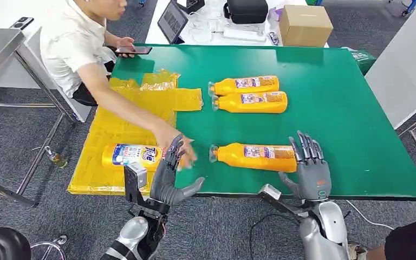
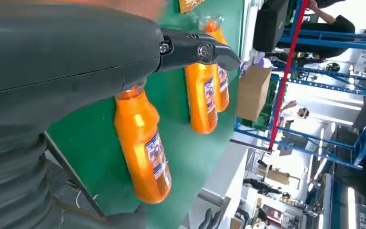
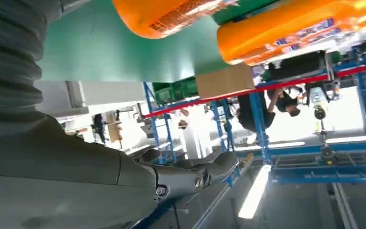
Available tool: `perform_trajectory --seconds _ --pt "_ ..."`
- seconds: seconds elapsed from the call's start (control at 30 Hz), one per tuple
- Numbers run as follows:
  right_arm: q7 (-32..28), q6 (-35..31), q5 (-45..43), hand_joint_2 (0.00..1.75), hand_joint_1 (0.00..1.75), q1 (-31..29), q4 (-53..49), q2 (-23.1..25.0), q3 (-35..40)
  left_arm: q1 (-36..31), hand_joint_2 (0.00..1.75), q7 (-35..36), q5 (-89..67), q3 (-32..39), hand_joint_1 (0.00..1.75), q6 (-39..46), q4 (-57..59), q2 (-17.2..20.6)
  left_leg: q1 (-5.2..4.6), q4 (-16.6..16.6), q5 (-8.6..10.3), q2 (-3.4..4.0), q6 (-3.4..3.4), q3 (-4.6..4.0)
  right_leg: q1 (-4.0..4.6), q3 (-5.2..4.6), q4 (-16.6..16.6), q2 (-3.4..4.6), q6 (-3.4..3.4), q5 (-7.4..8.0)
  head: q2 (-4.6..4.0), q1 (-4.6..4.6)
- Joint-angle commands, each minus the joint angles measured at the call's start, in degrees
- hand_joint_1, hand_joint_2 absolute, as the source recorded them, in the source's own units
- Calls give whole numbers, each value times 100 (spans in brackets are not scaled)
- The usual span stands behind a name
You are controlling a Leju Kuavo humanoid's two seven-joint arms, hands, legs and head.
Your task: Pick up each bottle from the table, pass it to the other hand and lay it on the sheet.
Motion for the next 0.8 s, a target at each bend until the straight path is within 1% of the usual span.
perform_trajectory --seconds 0.03,0.07,0.13,0.17,0.27,0.3,0.33,0.4,0.43,0.47,0.5,0.6,0.67,0.7,0.73,0.77,0.8 --pt "511 -33 790 175 0 -577 600 -223 311 -380 175 55 -5 -203 0 58 363 31 -1 0 -6 21 8 16 3 12 -3 13 -13 1 0 -2" --pt "701 -33 876 175 0 -645 613 -317 489 -367 175 59 27 -206 0 90 362 -28 0 1 -9 27 12 24 5 19 -5 17 -18 0 0 -2" --pt "751 -33 702 175 0 -843 931 -365 698 -313 175 91 95 -303 0 36 303 -42 -1 1 -5 19 10 15 3 13 -3 11 -13 1 0 -2" --pt "821 -33 739 175 0 -923 1053 -367 778 -328 175 139 61 -329 0 117 347 -54 -1 1 -9 31 13 25 5 21 -6 21 -18 2 0 -4" --pt "998 -33 632 175 0 -1077 1421 -381 1070 -396 175 264 219 -293 0 222 557 -127 -1 -3 -3 26 11 19 3 19 -8 20 -12 4 0 0" --pt "997 -33 602 175 0 -1084 1542 -389 1101 -413 175 268 221 -309 0 217 570 -111 0 -5 -5 30 13 27 5 26 -11 21 -15 3 0 -4" --pt "1131 -33 687 175 0 -1104 1621 -401 1252 -443 175 278 223 -378 0 217 600 -82 -1 -5 -1 18 9 19 3 20 -9 12 -10 3 0 0" --pt "1289 -33 661 175 0 -1130 1843 -467 1443 -443 175 327 247 -433 0 248 592 -52 3 -10 -5 23 11 36 9 37 -16 14 -20 1 0 -2" --pt "1356 -33 643 175 0 -1140 1893 -492 1499 -431 175 349 245 -469 0 244 573 -28 1 -7 -2 16 9 25 5 26 -10 10 -14 1 0 -2" --pt "1439 -33 599 175 0 -1178 2007 -510 1561 -422 175 407 258 -506 0 237 551 -3 3 -8 -5 21 10 33 8 32 -13 13 -19 0 0 -2" --pt "1519 -33 629 175 0 -1228 2115 -529 1630 -419 175 450 280 -528 0 223 535 13 3 -10 -7 21 12 41 9 40 -16 11 -22 -2 0 -2" --pt "1707 -33 480 175 0 -1460 2609 -545 1865 -426 175 670 435 -576 0 153 500 40 0 -5 -6 22 13 30 5 28 -10 14 -14 0 0 -4" --pt "1707 -33 480 175 0 -1460 2609 -545 1865 -426 175 670 435 -576 0 153 500 40 2 -4 -8 30 16 38 9 36 -13 20 -18 1 0 -2" --pt "1707 -33 480 175 0 -1460 2609 -545 1865 -426 175 670 435 -576 0 153 500 40 -1 -3 -2 16 12 20 3 21 -7 10 -10 1 0 0" --pt "1707 -33 480 175 0 -1460 2609 -545 1865 -426 175 670 435 -576 0 153 500 40 2 -6 -11 32 21 47 11 49 -17 18 -24 -1 0 0" --pt "1707 -33 480 175 0 -1460 2609 -545 1865 -426 175 670 435 -576 0 153 500 40 -2 -3 0 12 10 16 1 18 -5 7 -9 1 0 -2" --pt "1602 -33 153 175 0 -1630 3185 -473 1864 -432 175 878 580 -615 0 -6 549 66 -2 -5 -3 15 13 25 3 27 -8 7 -15 0 0 -2"
